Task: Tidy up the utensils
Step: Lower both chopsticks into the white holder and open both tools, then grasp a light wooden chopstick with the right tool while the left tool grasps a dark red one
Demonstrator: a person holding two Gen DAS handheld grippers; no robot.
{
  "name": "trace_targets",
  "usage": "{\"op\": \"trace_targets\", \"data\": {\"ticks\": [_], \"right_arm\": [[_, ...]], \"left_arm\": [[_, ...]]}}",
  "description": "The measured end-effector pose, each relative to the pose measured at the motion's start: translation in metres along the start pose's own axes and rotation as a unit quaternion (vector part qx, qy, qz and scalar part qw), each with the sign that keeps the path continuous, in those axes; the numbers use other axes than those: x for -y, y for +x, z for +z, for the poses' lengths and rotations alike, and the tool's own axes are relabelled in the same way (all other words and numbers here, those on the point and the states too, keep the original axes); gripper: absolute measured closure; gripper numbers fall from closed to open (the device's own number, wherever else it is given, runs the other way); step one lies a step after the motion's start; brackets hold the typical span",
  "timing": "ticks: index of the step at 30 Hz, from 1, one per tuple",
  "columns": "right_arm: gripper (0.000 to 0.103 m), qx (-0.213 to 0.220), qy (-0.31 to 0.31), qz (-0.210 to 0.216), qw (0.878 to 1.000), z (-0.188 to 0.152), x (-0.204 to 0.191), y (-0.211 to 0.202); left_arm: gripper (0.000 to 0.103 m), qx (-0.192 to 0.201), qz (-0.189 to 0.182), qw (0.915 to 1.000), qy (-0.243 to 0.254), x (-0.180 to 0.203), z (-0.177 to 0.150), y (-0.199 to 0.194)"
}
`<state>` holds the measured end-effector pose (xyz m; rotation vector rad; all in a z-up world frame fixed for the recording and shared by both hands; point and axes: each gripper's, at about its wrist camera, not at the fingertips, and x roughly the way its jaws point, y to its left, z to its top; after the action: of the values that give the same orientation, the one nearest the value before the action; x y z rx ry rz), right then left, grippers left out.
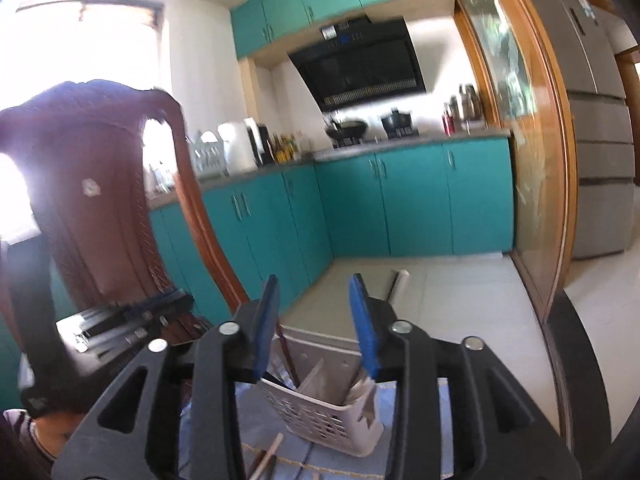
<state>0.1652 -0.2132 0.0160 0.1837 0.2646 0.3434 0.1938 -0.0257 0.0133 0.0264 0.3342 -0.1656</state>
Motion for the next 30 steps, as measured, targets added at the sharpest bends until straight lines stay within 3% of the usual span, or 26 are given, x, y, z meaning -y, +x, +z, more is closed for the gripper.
{"op": "trace_targets", "data": {"ticks": [4, 6, 8, 11, 14, 21, 24, 27, 30], "right_arm": [[0.057, 0.030, -0.020, 0.042, 0.998, -0.018, -0.014, -0.029], [0.051, 0.026, -0.037, 0.066, 0.997, -0.037, -0.019, -0.040], [0.050, 0.000, -0.056, 0.082, 0.995, -0.062, -0.024, -0.045], [0.050, -0.072, -0.071, 0.090, 0.991, -0.099, -0.028, -0.035], [0.049, -0.147, -0.099, 0.076, 0.981, -0.130, -0.037, -0.020], [0.047, -0.332, -0.120, -0.035, 0.935, -0.197, -0.031, 0.032], [0.047, -0.369, -0.118, -0.051, 0.921, -0.213, -0.028, 0.040], [0.046, -0.391, -0.105, -0.056, 0.912, -0.223, -0.025, 0.046], [0.045, -0.388, -0.104, -0.057, 0.914, -0.224, -0.025, 0.044]], "left_arm": [[0.069, 0.001, 0.011, 0.9999, -0.001, -0.011, -0.022, -0.014], [0.068, -0.016, 0.021, 0.9996, -0.007, -0.019, -0.036, -0.016], [0.068, -0.036, 0.030, 0.9988, -0.015, -0.028, -0.048, -0.017], [0.063, -0.070, 0.040, 0.9963, -0.030, -0.041, -0.066, -0.016], [0.061, -0.104, 0.053, 0.9924, -0.037, -0.050, -0.080, -0.012], [0.052, -0.181, 0.043, 0.9802, -0.066, -0.062, -0.110, 0.003], [0.044, -0.190, 0.049, 0.9790, -0.054, -0.058, -0.114, 0.005], [0.042, -0.199, 0.052, 0.9773, -0.050, -0.057, -0.119, 0.007], [0.042, -0.213, 0.055, 0.9742, -0.048, -0.056, -0.123, 0.010]]}}
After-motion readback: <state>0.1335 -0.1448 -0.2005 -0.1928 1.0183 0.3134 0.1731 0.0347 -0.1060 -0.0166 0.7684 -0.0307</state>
